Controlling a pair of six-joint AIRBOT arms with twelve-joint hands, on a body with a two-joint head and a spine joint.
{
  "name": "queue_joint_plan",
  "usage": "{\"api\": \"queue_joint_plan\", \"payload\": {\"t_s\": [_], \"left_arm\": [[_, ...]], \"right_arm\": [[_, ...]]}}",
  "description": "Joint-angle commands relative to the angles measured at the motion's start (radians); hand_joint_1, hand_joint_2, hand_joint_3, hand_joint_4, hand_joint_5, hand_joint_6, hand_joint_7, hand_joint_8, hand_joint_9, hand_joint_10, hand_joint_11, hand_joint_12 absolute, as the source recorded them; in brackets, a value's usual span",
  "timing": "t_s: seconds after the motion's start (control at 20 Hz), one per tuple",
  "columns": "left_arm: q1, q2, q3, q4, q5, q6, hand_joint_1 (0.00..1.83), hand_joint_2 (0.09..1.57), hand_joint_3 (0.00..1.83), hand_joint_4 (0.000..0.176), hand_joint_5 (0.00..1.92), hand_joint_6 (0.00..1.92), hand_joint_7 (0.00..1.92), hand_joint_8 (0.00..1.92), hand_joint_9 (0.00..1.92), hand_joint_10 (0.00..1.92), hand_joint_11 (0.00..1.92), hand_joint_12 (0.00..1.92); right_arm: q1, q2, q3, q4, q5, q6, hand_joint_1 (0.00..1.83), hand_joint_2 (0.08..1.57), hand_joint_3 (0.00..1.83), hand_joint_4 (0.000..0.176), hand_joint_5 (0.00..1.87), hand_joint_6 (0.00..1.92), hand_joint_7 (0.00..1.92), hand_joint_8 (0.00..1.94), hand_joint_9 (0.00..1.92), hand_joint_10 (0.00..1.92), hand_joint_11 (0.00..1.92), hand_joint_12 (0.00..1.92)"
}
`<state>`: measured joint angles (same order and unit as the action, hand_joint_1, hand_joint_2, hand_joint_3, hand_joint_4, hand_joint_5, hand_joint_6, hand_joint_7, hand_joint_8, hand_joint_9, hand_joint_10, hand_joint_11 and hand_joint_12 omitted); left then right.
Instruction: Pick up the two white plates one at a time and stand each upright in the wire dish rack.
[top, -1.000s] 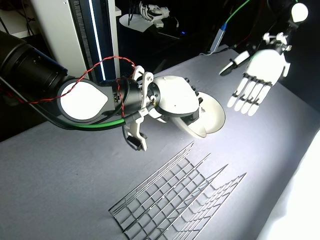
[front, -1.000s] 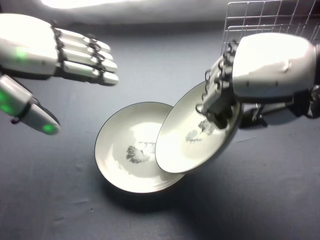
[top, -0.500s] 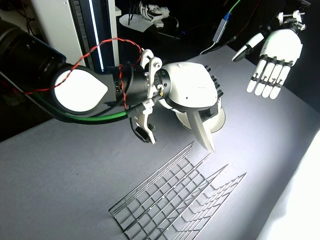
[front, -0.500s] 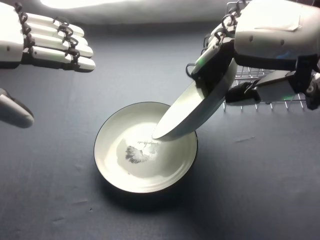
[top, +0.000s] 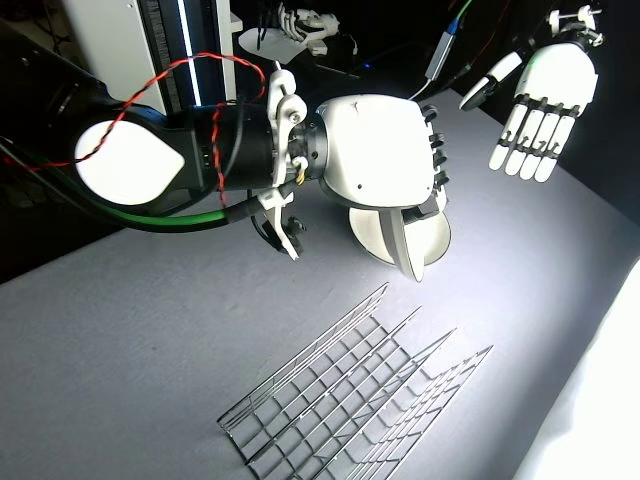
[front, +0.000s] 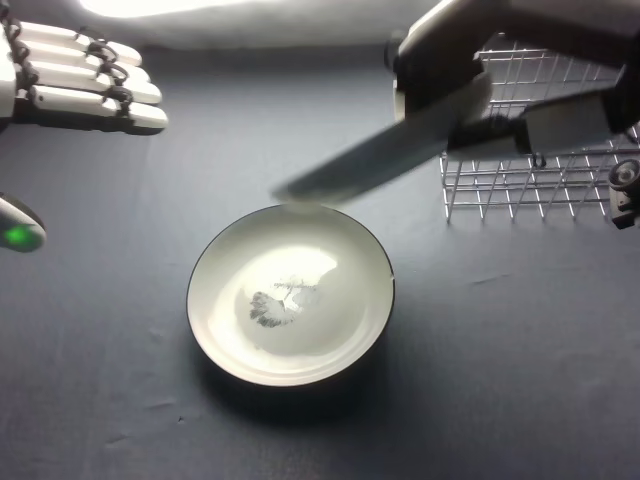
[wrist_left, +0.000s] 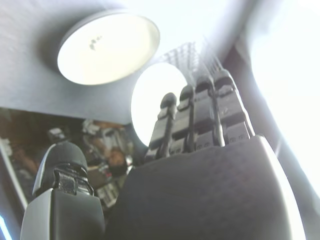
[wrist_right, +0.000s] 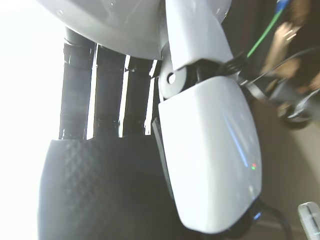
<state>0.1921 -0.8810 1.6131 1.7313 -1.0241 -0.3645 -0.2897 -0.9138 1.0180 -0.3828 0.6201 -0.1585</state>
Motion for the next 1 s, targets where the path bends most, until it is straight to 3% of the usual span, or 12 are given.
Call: {"api": "queue_joint_plan", "payload": {"t_s": [0.0,0.05,0.1,0.15,0.35,0.4,0.55,0.7,0.75,0.85,0.9,0.95], "left_arm": [[-0.005,0.008,0.007,-0.091,-0.015,-0.006,0.00,1.10,0.00,0.000,0.00,0.00,0.00,0.00,0.00,0.00,0.00,0.00],[-0.003,0.008,0.009,-0.097,-0.020,-0.006,0.00,1.10,0.00,0.000,0.00,0.00,0.00,0.00,0.00,0.00,0.00,0.00],[-0.003,0.009,0.009,-0.100,-0.025,-0.006,0.00,1.10,0.00,0.000,0.00,0.00,0.00,0.00,0.00,0.00,0.00,0.00],[-0.002,0.009,0.008,-0.101,-0.030,-0.006,0.00,1.11,0.00,0.000,0.00,0.00,0.00,0.00,0.00,0.00,0.00,0.00],[-0.008,0.005,0.004,-0.101,-0.031,-0.003,0.00,1.10,0.00,0.000,0.00,0.00,0.00,0.00,0.00,0.00,0.00,0.00],[-0.012,0.001,0.005,-0.101,-0.031,-0.003,0.00,1.10,0.00,0.000,0.00,0.00,0.00,0.00,0.00,0.00,0.00,0.00],[-0.022,-0.011,0.006,-0.101,-0.033,0.004,0.00,1.10,0.00,0.000,0.00,0.00,0.00,0.00,0.00,0.00,0.00,0.00],[0.002,-0.025,-0.018,-0.108,-0.024,0.033,0.00,1.10,0.00,0.000,0.00,0.00,0.00,0.00,0.00,0.00,0.00,0.00],[0.021,-0.027,-0.030,-0.127,-0.012,0.040,0.00,1.10,0.00,0.000,0.02,0.01,0.00,0.00,0.00,0.00,0.00,0.00],[0.052,-0.033,-0.053,-0.146,0.008,0.042,0.00,1.10,0.00,0.000,0.05,0.02,0.02,0.01,0.00,0.00,0.00,0.00],[0.067,-0.033,-0.066,-0.147,0.013,0.050,0.00,1.10,0.00,0.000,0.05,0.02,0.03,0.01,0.00,0.00,0.00,0.00],[0.084,-0.034,-0.074,-0.151,0.021,0.059,0.00,1.10,0.00,0.000,0.04,0.01,0.01,0.00,0.00,0.00,0.00,0.00]], "right_arm": [[0.022,0.010,-0.005,0.074,0.127,0.016,1.38,1.09,0.00,0.000,0.92,0.98,1.08,0.84,0.96,1.11,0.86,1.18],[0.023,0.014,-0.009,0.104,0.125,0.017,1.38,1.09,0.00,0.000,0.92,0.98,1.08,0.84,0.96,1.11,0.86,1.18],[0.024,0.018,-0.014,0.137,0.120,0.018,1.47,1.09,0.00,0.000,0.92,0.92,1.07,0.83,0.96,1.01,0.84,1.47],[0.027,0.024,-0.020,0.170,0.110,0.020,1.49,1.09,0.00,0.000,0.92,0.91,1.08,0.83,0.96,0.98,0.82,1.54],[0.037,0.037,-0.029,0.304,0.090,0.022,1.39,1.08,0.00,0.000,0.94,0.94,1.09,0.82,1.00,1.05,0.93,1.15],[0.038,0.040,-0.029,0.330,0.088,0.022,1.48,1.07,0.00,0.000,0.95,0.87,1.09,0.77,1.01,0.93,0.89,1.42],[0.040,0.051,-0.029,0.379,0.085,0.023,1.49,1.08,0.00,0.000,0.95,0.88,1.08,0.76,1.01,0.91,0.87,1.50],[0.043,0.065,-0.030,0.442,0.083,0.023,1.48,1.07,0.00,0.000,0.93,0.90,1.09,0.73,1.05,0.89,0.86,1.46],[0.043,0.069,-0.030,0.457,0.078,0.023,1.41,1.06,0.00,0.000,0.93,0.96,1.11,0.69,1.11,0.90,0.92,1.16],[0.043,0.082,-0.031,0.480,0.077,0.023,1.40,1.06,0.00,0.000,0.93,0.96,1.11,0.72,1.12,0.91,0.96,1.04],[0.043,0.091,-0.031,0.492,0.076,0.022,1.48,1.06,0.00,0.000,0.93,0.92,1.10,0.68,1.12,0.79,0.93,1.36],[0.043,0.099,-0.031,0.499,0.075,0.022,1.49,1.06,0.00,0.000,0.93,0.90,1.10,0.71,1.10,0.79,0.90,1.44]]}}
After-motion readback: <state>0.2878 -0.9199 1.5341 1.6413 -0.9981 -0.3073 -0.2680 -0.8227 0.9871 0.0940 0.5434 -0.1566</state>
